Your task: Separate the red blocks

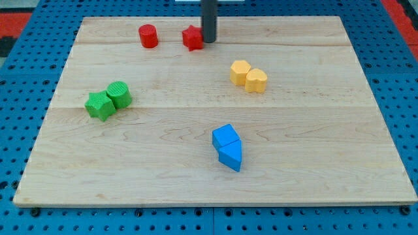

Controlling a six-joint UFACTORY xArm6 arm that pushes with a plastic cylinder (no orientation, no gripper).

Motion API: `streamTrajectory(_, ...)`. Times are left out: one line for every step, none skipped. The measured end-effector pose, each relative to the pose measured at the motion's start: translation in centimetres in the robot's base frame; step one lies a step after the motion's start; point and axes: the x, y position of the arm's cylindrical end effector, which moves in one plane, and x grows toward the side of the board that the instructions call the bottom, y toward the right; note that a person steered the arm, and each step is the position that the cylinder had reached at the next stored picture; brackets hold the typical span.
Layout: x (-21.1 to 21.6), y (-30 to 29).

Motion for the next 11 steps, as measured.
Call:
streamTrajectory(0.0, -3.1)
streamTrajectory(0.0, -4.5)
streamTrajectory(0.0, -4.5)
streamTrajectory(-1.3, -0.4)
streamTrajectory(-5.2, -2.6)
streamTrajectory(-6.9, -8.7)
streamTrajectory(-1.6, -6.5)
streamTrajectory(0.4, -3.7)
streamTrajectory(1.8, -5.6)
streamTrajectory(-2.4, -7.0)
streamTrajectory(-0.9, -9.7)
